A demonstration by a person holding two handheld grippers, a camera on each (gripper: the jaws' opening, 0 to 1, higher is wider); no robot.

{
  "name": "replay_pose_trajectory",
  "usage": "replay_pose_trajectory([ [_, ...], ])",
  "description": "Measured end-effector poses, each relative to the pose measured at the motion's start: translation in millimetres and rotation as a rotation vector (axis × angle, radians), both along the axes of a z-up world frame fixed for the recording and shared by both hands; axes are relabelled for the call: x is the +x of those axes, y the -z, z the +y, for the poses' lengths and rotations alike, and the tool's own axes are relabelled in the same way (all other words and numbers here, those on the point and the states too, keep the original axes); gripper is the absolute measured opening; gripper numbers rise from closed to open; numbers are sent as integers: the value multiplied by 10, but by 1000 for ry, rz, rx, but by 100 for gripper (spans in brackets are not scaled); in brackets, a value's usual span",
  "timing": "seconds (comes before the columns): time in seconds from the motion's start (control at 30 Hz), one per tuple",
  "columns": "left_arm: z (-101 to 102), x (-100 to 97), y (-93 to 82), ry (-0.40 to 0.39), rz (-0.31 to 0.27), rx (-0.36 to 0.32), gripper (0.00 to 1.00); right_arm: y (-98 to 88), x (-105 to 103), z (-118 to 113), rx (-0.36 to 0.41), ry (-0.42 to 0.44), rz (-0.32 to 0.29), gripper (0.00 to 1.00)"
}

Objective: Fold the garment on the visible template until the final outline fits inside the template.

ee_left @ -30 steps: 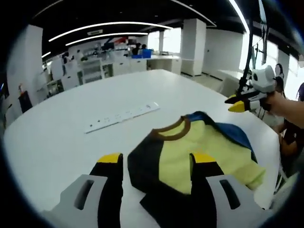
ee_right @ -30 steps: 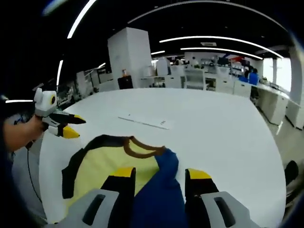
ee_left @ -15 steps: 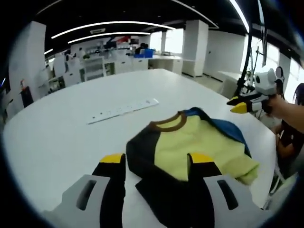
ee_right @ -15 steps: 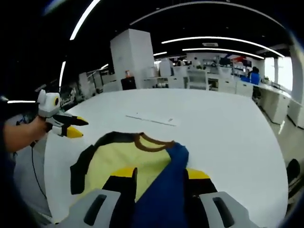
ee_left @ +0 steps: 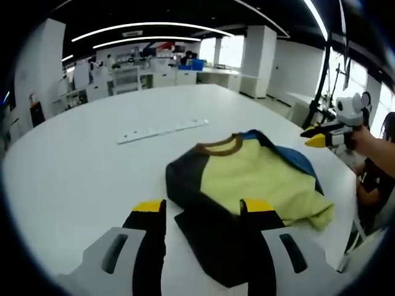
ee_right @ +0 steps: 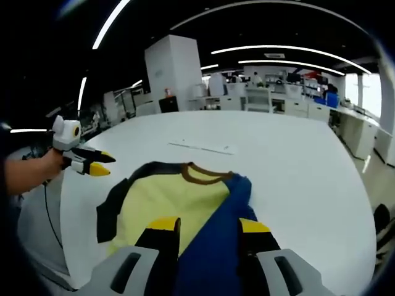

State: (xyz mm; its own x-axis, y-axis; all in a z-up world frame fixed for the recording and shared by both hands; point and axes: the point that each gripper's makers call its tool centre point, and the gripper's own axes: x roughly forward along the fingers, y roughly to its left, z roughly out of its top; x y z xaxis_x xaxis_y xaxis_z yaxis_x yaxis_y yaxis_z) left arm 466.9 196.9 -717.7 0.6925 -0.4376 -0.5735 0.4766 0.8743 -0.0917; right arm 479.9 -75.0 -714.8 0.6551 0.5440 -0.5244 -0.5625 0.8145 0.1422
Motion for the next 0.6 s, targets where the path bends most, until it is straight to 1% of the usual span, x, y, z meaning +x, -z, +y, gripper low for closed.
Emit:
replay_pose_trajectory([
  [0.13,72,-55,90,-23,29,-17,43,46,-88,24,-2,-14,17,32],
  [0.2,89,-83,136,-31,38,-20,43,64,-135,35,-8,-21,15,31],
  [0.3,84,-123,193,-29,50,-21,42,125,-210,54,-14,-32,24,30],
  [0.43,66,-162,255,-34,69,-44,41,203,-289,64,-18,-39,40,30],
  [0.6,84,-185,361,-33,91,-35,40,282,-410,106,-13,-53,56,28],
])
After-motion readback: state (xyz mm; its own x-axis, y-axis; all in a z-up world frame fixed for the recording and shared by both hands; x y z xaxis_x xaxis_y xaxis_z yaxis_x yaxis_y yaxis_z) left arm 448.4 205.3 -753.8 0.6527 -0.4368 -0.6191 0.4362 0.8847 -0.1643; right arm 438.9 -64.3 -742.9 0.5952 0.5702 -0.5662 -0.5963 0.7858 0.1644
